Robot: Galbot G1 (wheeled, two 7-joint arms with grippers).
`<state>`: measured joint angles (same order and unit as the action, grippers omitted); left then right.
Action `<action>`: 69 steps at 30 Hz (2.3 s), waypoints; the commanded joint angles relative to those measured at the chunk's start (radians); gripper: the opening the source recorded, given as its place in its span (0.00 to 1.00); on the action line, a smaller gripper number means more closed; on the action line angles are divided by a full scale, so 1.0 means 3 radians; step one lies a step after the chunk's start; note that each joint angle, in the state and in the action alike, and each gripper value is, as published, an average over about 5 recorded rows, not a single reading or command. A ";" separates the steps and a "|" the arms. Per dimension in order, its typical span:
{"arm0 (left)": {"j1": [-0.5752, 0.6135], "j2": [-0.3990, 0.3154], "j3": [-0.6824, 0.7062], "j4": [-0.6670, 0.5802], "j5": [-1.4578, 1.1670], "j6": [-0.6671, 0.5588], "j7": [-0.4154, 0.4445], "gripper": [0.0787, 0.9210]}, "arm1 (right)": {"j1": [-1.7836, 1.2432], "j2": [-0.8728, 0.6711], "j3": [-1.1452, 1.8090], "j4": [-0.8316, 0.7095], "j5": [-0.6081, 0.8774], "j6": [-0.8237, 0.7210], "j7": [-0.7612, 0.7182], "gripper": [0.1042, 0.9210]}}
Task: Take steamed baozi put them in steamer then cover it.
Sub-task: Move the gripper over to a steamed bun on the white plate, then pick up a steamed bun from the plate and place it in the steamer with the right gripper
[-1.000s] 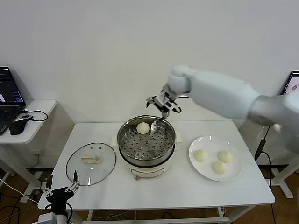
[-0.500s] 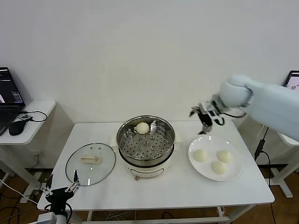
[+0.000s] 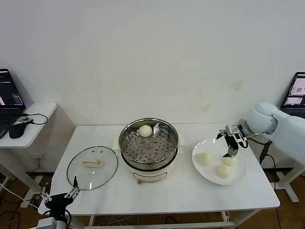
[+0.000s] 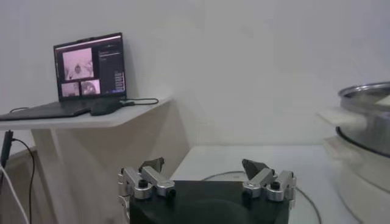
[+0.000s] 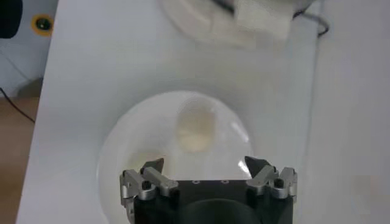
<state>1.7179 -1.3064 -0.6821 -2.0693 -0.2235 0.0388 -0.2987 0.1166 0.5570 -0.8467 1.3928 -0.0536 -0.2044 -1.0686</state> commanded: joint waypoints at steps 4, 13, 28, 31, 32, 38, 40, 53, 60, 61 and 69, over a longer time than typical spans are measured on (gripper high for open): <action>0.0009 0.0007 -0.0036 0.0017 -0.0005 0.0013 -0.0001 0.88 | -0.0851 0.0443 0.0723 -0.0622 -0.0369 0.0094 0.0016 0.88; -0.0002 0.0005 -0.0062 0.0049 -0.0008 0.0009 -0.0002 0.88 | -0.0782 0.0864 0.0705 -0.0957 -0.0436 0.0151 0.0059 0.88; -0.0054 0.0003 -0.0068 0.0123 -0.0016 0.0008 -0.0002 0.88 | -0.0742 0.1170 0.0687 -0.1377 -0.0597 0.0231 0.0090 0.87; -0.0060 0.0000 -0.0067 0.0124 -0.0016 0.0009 -0.0002 0.88 | -0.0740 0.1208 0.0699 -0.1427 -0.0620 0.0249 0.0104 0.85; -0.0060 -0.0001 -0.0067 0.0124 -0.0016 0.0009 -0.0002 0.88 | -0.0741 0.1219 0.0703 -0.1438 -0.0625 0.0252 0.0106 0.85; -0.0057 -0.0002 -0.0072 0.0125 -0.0015 0.0007 -0.0004 0.88 | -0.0742 0.1245 0.0707 -0.1444 -0.0633 0.0253 0.0085 0.77; -0.0055 -0.0002 -0.0074 0.0122 -0.0015 0.0007 -0.0005 0.88 | -0.0735 0.1236 0.0701 -0.1429 -0.0629 0.0248 0.0069 0.73; -0.0041 0.0016 -0.0081 0.0090 -0.0026 0.0009 0.0013 0.88 | -0.0436 0.0929 0.0556 -0.0960 -0.0325 0.0110 -0.0089 0.61; -0.0033 0.0084 -0.0044 0.0079 -0.0100 -0.0030 0.0123 0.88 | 0.0118 0.0576 0.0295 -0.0483 0.0090 -0.0038 -0.0172 0.63; -0.0034 0.0095 -0.0034 0.0079 -0.0121 -0.0043 0.0146 0.88 | 0.0202 0.0538 0.0246 -0.0427 0.0156 -0.0061 -0.0175 0.63; -0.0051 0.0152 0.0040 0.0110 -0.0303 -0.0154 0.0333 0.88 | 0.1070 0.0622 -0.0327 -0.0192 0.0749 -0.0210 -0.0156 0.63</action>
<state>1.7033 -1.2722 -0.6816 -2.0410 -0.2666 0.0201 -0.2489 0.1906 0.7639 -0.7996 1.2351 0.0019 -0.2313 -1.1077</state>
